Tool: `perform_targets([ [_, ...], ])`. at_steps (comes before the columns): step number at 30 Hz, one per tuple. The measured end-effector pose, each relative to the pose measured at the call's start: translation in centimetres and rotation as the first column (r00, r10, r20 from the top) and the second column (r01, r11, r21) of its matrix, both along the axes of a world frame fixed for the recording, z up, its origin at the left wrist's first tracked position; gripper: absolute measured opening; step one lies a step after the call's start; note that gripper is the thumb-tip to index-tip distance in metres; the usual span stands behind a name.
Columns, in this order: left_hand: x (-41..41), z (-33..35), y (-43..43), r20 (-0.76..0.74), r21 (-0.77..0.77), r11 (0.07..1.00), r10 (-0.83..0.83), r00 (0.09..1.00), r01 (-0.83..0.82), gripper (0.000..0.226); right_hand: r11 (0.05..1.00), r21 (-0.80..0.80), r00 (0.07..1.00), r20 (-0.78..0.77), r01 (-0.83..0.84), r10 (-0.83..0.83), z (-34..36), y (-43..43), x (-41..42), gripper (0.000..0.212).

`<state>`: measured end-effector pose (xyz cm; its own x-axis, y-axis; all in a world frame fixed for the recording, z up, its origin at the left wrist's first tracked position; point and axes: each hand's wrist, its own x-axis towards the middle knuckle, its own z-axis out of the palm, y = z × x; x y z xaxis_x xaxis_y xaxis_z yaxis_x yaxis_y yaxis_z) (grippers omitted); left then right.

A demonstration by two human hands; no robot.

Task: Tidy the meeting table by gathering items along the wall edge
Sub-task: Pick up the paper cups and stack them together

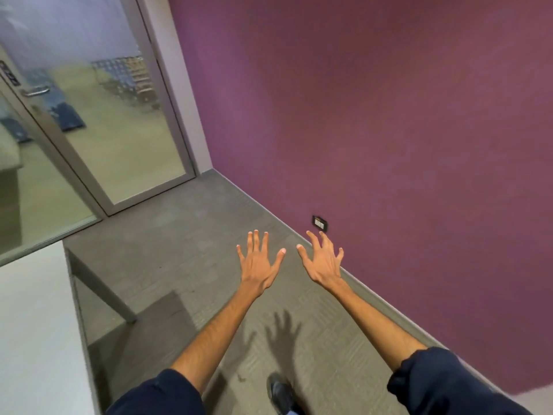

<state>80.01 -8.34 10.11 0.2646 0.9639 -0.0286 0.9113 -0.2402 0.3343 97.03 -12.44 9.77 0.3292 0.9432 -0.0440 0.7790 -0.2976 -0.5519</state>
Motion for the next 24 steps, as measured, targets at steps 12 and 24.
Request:
perform_targets([
  [12, -6.9, 1.8, 20.3, 0.048, 0.017, 0.965, 0.262, 0.964, -0.263, 0.078, 0.978, 0.022, 0.978, 0.003, -0.209, 0.209, 2.7, 24.8, -7.2, 0.064],
  [24, -20.2, -0.4, 31.6, -0.034, -0.02, 0.838, 0.545, 0.838, -0.545, 0.08, 0.89, -0.026, 0.89, -0.037, -0.456, 0.455, 0.7, 41.2, -20.8, 0.064],
])
